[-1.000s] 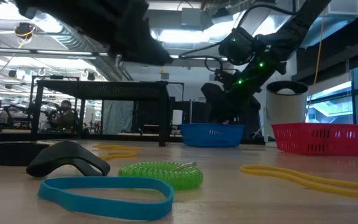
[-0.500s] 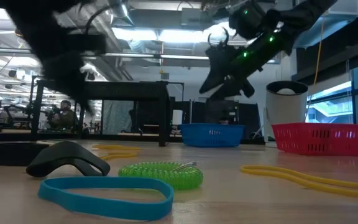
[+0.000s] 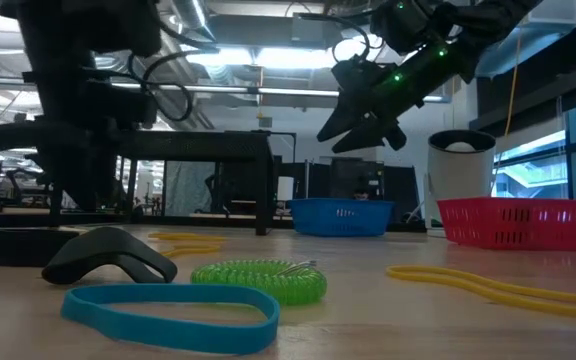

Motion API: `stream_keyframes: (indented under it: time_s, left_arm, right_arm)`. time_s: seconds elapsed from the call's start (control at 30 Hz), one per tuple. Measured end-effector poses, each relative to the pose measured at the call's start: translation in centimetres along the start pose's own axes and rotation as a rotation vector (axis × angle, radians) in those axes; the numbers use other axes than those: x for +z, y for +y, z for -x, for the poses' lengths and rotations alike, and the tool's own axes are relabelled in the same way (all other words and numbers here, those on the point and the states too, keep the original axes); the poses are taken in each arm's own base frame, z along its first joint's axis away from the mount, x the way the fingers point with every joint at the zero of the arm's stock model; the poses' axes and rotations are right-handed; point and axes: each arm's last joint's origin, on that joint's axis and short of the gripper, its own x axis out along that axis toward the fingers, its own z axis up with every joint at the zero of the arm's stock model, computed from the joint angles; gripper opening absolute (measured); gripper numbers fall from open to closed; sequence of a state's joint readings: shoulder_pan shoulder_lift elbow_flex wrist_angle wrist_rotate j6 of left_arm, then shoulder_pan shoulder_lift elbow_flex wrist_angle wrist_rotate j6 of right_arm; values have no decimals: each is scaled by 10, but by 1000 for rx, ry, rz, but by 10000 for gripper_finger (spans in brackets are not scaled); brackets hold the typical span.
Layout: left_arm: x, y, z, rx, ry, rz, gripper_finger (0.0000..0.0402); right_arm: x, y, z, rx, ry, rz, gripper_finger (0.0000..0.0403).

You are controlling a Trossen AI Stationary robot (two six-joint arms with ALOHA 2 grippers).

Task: Pick & Place Office Desk Supplies
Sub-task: Put the crayon box into the green bin

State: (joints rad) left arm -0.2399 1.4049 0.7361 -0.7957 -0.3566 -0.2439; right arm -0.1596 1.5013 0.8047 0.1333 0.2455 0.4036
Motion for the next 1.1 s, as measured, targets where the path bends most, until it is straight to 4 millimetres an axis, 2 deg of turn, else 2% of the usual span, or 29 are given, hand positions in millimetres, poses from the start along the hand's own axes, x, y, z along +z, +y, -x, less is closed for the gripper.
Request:
stream_keyframes:
  time_s: [0.13,0.5,0.7,0.87,1.1]
  left_arm:
    - [5,5,-3,-19,-20,-81,169]
    - [10,20,-12,-157,-33,-97,168]
    - [-1,21,-29,-186,-43,-93,168]
    - [-8,21,-35,-189,-21,-78,168]
    - [-6,21,-36,-203,-47,-71,123]
  right_arm:
    - [0,0,0,0,0,19,224]
    - [-1,-1,0,-5,13,29,223]
    - [-1,-1,0,-6,14,29,223]
    - [-1,-1,0,-6,14,29,223]
    - [-1,-1,0,-6,14,29,223]
